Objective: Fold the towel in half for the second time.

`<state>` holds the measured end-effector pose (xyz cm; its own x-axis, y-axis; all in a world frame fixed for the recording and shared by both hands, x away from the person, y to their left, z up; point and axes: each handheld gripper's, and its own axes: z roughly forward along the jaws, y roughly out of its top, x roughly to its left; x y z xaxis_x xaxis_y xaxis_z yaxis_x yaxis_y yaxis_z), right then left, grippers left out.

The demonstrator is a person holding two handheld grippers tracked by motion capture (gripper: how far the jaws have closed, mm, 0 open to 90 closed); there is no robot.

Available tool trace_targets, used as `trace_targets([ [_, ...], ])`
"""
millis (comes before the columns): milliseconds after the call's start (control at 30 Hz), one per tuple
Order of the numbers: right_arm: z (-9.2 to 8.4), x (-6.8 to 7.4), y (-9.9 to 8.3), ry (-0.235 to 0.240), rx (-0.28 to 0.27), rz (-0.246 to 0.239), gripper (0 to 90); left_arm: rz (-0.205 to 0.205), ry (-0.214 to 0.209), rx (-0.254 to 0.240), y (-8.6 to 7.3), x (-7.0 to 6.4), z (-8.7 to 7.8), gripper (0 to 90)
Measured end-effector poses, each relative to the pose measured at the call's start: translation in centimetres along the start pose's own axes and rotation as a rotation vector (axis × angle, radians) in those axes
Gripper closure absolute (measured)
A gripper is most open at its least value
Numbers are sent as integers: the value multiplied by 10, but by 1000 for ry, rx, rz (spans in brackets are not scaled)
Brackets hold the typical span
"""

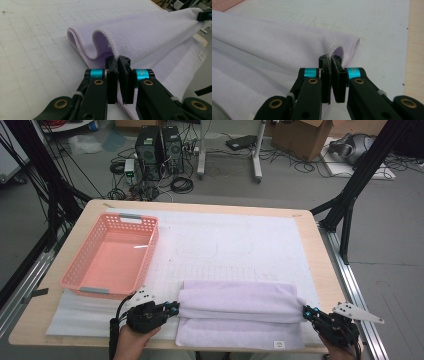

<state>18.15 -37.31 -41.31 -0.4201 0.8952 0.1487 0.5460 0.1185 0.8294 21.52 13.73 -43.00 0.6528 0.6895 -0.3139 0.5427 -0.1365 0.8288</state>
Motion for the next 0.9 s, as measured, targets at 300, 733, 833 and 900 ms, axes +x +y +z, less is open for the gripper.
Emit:
trace_targets([
  [300, -13, 3, -12, 48, 87, 0, 755, -25, -53, -10, -3, -3, -5, 614],
  [733, 17, 8, -9, -12, 143, -16, 760, -18, 2, 90, -8, -10, 22, 697],
  [833, 19, 6, -12, -17, 170, -21, 872, 7, 15, 97, -10, -14, 24, 860],
  [900, 15, 6, -12, -14, 162, -21, 878, 13, 12, 87, -8, -15, 21, 867],
])
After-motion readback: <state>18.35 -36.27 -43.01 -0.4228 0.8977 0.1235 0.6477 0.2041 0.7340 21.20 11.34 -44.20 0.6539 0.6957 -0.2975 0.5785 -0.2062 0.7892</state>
